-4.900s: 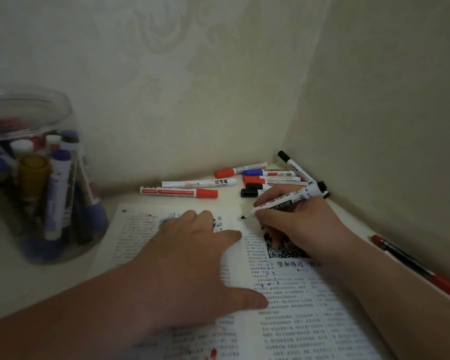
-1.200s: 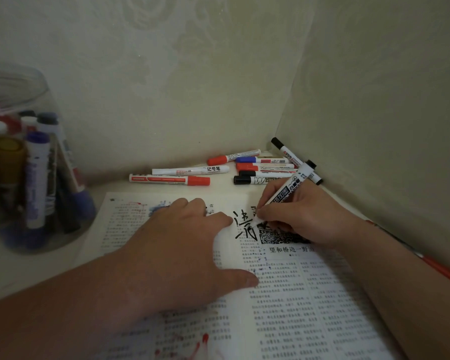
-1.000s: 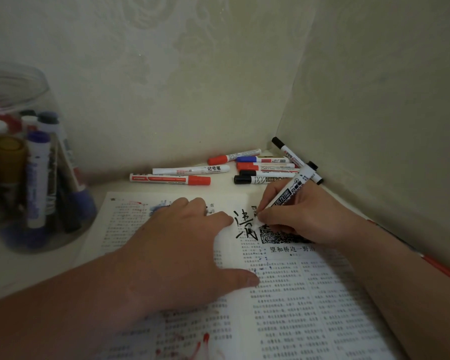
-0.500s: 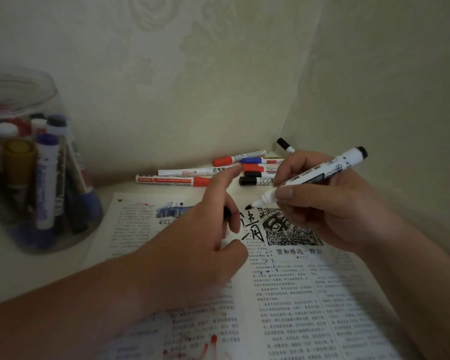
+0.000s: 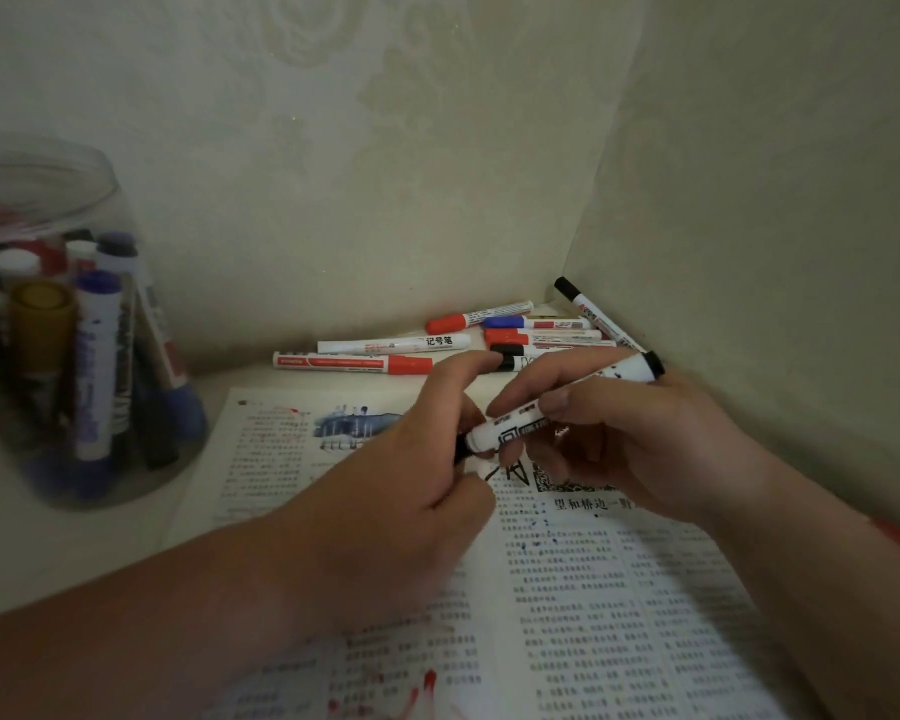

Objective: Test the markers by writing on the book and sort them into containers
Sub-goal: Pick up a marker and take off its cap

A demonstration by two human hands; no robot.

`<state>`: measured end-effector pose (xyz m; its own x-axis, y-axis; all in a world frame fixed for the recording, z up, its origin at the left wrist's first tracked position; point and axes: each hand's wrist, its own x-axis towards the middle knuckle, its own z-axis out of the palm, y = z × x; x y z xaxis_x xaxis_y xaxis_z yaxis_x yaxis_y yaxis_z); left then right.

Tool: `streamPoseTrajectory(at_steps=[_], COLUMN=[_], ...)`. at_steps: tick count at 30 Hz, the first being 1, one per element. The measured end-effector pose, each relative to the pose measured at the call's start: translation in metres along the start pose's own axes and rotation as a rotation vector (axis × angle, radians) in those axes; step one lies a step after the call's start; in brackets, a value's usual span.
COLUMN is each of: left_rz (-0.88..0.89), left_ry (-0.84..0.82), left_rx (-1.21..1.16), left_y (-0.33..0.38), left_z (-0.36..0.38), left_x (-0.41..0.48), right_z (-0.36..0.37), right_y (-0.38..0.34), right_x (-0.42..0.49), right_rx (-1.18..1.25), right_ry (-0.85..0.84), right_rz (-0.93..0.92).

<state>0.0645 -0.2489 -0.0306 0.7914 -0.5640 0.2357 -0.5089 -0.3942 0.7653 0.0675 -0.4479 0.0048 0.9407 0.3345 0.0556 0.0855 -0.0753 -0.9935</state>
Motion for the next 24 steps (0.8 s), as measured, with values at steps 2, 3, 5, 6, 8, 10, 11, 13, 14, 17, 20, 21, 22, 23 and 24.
streamPoseTrajectory(at_steps=[2, 3, 5, 6, 8, 10, 11, 13, 14, 17, 20, 21, 22, 23, 24], left_rz=[0.012, 0.013, -0.004, -0.013, -0.027, -0.057, -0.071, -0.095, -0.103, -0.142, -0.197, -0.216, -0.232, -0.232, -0.222], left_ry=[0.117, 0.177, 0.276, 0.323, 0.396, 0.411, 0.406, 0.398, 0.41, 0.443, 0.444, 0.427, 0.415, 0.414, 0.416], left_rx=[-0.098, -0.189, -0.399, -0.507, -0.656, -0.707, -0.691, -0.528, -0.451, -0.497, -0.717, -0.745, -0.709, -0.63, -0.553], left_y=[-0.007, -0.009, -0.01, -0.009, -0.005, -0.003, -0.002, -0.002, -0.002, -0.004, 0.001, 0.002, 0.002, -0.001, -0.003], left_z=[0.001, 0.0, -0.002, -0.003, -0.007, -0.011, -0.012, -0.013, -0.014, -0.016, -0.018, -0.018, -0.018, -0.017, -0.017], left_x=[0.004, 0.006, 0.01, 0.012, 0.016, 0.017, 0.017, 0.015, 0.013, 0.012, 0.013, 0.014, 0.014, 0.014, 0.014], right_z=[-0.003, -0.006, -0.012, -0.015, -0.02, -0.025, -0.025, -0.022, -0.017, -0.003, 0.004, 0.005, 0.007, 0.008, 0.008], right_y=[0.0, 0.0, 0.0, 0.0, 0.0, 0.002, 0.002, 0.0, -0.002, -0.003, 0.0, 0.0, -0.002, -0.004, -0.006], right_x=[0.001, 0.002, 0.002, 0.002, 0.002, 0.001, 0.002, 0.0, -0.002, -0.006, -0.01, -0.011, -0.012, -0.013, -0.013], right_rx=[0.067, 0.108, 0.151, 0.15, 0.106, 0.024, -0.023, -0.083, -0.122, -0.461, -0.728, -0.758, -0.784, -0.815, -0.845], right_ry=[0.04, 0.044, 0.058, 0.071, 0.126, 0.15, 0.15, 0.13, 0.115, 0.068, 0.104, 0.124, 0.134, 0.135, 0.128], right_rz=[-0.011, -0.028, -0.088, -0.111, -0.13, -0.114, -0.099, -0.078, -0.08, -0.12, -0.288, -0.339, -0.373, -0.4, -0.425])
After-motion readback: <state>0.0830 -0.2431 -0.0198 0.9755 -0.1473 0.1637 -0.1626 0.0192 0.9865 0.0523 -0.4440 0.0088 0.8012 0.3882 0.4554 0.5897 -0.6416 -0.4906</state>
